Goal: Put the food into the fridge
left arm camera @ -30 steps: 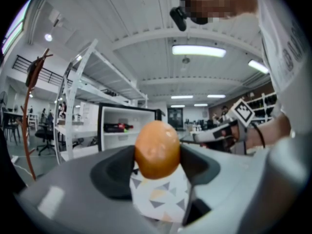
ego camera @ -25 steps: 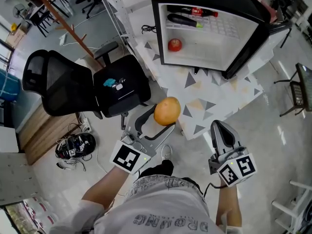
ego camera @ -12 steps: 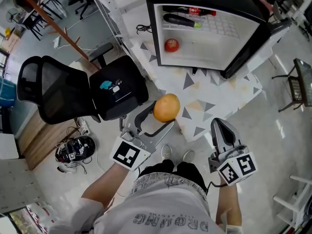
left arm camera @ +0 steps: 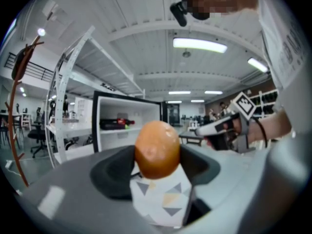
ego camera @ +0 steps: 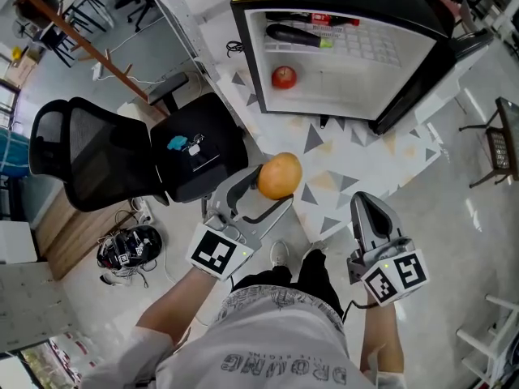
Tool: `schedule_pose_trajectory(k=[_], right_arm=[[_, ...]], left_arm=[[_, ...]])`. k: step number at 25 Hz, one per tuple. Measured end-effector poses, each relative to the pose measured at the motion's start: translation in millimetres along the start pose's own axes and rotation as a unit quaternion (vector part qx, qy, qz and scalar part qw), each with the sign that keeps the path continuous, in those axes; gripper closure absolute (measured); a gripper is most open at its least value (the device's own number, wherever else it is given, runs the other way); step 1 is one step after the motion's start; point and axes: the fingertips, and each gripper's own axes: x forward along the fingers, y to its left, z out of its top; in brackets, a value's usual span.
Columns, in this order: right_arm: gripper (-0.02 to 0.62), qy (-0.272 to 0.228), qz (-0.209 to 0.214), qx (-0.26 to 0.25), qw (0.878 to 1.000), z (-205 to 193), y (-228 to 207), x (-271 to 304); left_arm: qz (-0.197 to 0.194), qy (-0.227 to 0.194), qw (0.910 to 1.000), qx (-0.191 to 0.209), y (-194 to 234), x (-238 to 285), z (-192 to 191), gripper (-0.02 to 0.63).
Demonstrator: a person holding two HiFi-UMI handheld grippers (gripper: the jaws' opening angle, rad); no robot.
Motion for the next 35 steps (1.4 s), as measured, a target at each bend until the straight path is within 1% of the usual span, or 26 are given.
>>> schedule_pose_trajectory(k=[13, 19, 25, 29, 35], right_arm=[[0.594, -0.003, 0.023, 0.008, 1.0, 23, -65, 32], [0.594, 0.0, 0.033, 0.015, 0.999, 28, -95, 43], [0.594, 0.005, 0.04, 0.026, 0.999, 23, -120, 58], [0.594, 0.005, 0.043, 0.036, 0.998, 14, -133, 67], [0.594, 0.006, 0.049, 0.035, 0.998, 4, -149, 80]], left_arm=[[0.009, 0.02, 0.9997, 0.013, 7, 83, 0, 0.308], [0.013, 0.03, 0.9992, 0.021, 13, 122, -3, 0.308], [0.012, 0.05, 0.9981, 0.033, 24, 158, -16, 0.308], [0.0, 0.069, 0.9963, 0.052, 33, 182, -27, 0.308], [-0.01, 0.084, 0.9938, 0.072, 46, 216, -43, 0.308]])
